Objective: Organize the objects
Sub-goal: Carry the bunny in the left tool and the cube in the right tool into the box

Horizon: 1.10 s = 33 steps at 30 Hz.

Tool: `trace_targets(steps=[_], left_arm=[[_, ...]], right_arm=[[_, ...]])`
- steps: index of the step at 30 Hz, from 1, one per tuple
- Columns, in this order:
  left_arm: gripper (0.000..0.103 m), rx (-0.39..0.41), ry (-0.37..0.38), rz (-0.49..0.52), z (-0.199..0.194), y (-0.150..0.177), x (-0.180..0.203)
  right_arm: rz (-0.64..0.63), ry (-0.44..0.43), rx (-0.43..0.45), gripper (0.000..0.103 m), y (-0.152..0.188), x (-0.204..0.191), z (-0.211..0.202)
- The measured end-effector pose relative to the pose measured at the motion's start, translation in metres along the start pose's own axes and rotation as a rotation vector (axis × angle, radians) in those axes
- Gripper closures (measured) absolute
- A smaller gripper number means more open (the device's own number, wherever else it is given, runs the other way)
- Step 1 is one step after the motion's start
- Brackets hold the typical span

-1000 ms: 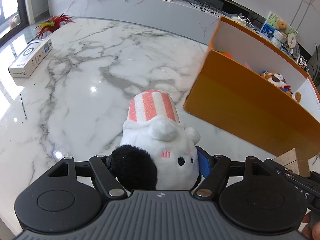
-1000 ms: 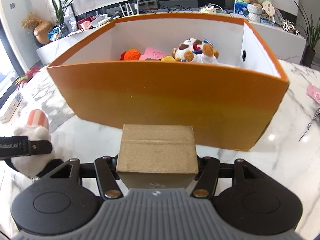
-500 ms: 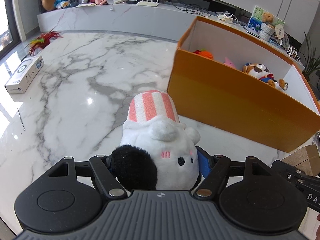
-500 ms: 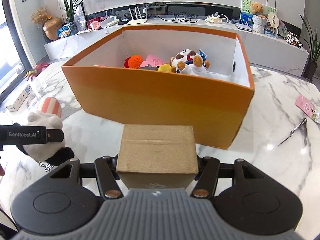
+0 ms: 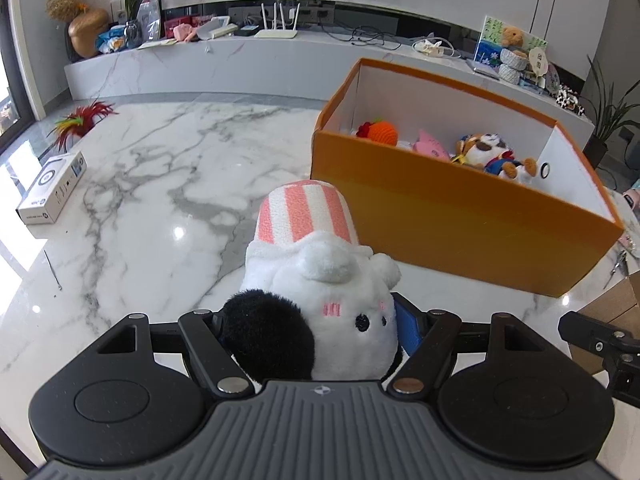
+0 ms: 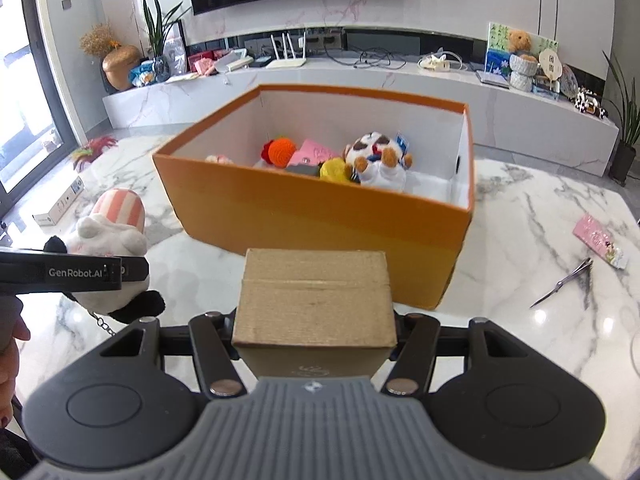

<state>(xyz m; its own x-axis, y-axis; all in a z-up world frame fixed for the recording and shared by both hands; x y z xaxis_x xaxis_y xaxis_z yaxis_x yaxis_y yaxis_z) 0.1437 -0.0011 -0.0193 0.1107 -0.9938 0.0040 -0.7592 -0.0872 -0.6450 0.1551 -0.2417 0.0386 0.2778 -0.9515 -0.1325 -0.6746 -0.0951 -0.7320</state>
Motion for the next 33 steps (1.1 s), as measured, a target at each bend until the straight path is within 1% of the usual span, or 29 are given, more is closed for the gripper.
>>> trace_targets(steps=[9, 21, 24, 29, 33], left_arm=[[0.018, 0.065, -0.014, 0.022, -0.027, -0.008, 0.004], [0.019, 0.146, -0.033, 0.017, -0.061, -0.027, 0.005], [0.019, 0.162, -0.022, 0.006, -0.067, -0.038, 0.008], [0.019, 0.195, 0.004, -0.015, -0.076, -0.067, 0.015], [0.019, 0.219, 0.015, 0.017, -0.075, -0.096, 0.028]], right_arm=[[0.007, -0.008, 0.059, 0.042, -0.011, 0.002, -0.03], [0.032, -0.016, 0.152, 0.042, -0.031, 0.003, -0.065], [0.032, -0.006, 0.177, 0.042, -0.038, 0.004, -0.072], [0.045, -0.002, 0.214, 0.042, -0.052, 0.001, -0.078], [0.062, -0.013, 0.236, 0.042, -0.072, 0.003, -0.072]])
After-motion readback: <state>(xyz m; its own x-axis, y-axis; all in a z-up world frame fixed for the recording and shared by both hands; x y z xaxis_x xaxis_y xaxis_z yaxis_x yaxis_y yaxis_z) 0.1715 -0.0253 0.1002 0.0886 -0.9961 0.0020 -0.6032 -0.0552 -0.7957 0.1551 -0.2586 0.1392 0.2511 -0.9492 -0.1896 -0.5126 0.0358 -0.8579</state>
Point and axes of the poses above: each gripper's, at about its wrist camera, not at the fingertips, and z roughly the way its jaws point, x to its right, y to its underside, the point moved 6 cm from there along z, roughly the way its jaws point, and after that the axes turned 4 degrees about -y, right-handed, at the moved point
